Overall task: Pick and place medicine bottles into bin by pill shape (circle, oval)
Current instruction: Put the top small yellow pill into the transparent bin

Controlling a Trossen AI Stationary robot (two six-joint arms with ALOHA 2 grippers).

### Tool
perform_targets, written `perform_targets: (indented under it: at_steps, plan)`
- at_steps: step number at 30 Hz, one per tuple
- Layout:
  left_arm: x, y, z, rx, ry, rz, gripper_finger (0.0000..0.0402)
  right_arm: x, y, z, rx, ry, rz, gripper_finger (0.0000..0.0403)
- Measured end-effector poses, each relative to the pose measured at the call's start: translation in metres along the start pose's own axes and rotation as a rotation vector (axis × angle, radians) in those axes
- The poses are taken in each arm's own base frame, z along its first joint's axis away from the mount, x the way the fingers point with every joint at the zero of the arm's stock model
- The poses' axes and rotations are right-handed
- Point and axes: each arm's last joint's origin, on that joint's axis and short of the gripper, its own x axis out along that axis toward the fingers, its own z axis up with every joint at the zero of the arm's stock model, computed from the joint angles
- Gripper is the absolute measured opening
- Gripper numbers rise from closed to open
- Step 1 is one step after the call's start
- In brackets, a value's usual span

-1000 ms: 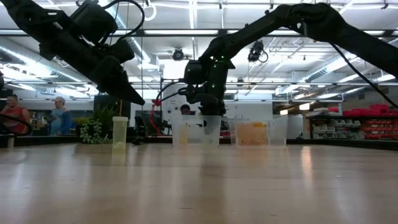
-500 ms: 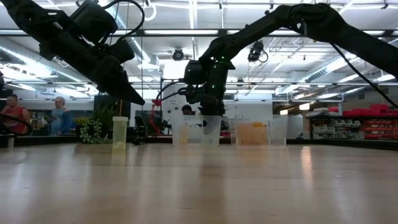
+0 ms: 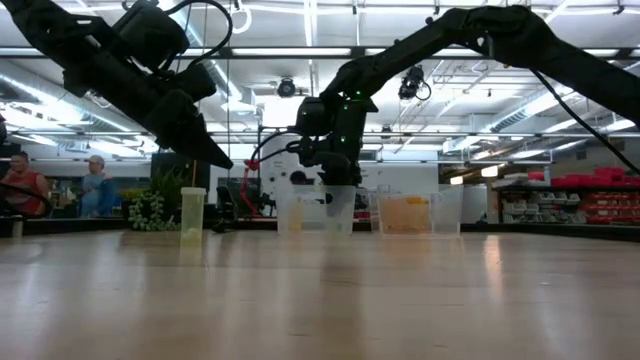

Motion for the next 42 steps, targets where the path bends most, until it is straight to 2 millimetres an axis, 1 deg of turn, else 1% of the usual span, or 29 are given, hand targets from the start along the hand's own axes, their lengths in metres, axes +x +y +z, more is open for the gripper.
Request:
perform_targets:
  at_steps: [5,12,19,27,35,42]
  plan:
    - [0.000,0.000,0.000,0.000,0.000,0.000,0.0024,0.000,0.000,0.001,-0.002,-0.007,-0.001,0.0205]
    - [0.000,0.000,0.000,0.000,0.001,0.000,0.0031,0.000,-0.002,0.001,0.000,-0.011,-0.002,0.0219]
    - [0.000,0.000,0.000,0.000,0.001,0.000,0.0023,-0.001,-0.005,0.001,0.007,-0.012,-0.003,0.0220]
    - [0.000,0.000,0.000,0.000,0.001,0.000,0.0032,-0.015,-0.005,0.009,0.001,-0.061,-0.013,0.0220]
    - [0.000,0.000,0.000,0.001,0.003,0.000,0.0024,-0.016,-0.004,0.007,0.004,-0.039,-0.008,0.0220]
    - [0.000,0.000,0.000,0.001,0.003,0.000,0.0032,-0.016,-0.004,0.007,0.004,-0.035,-0.007,0.0220]
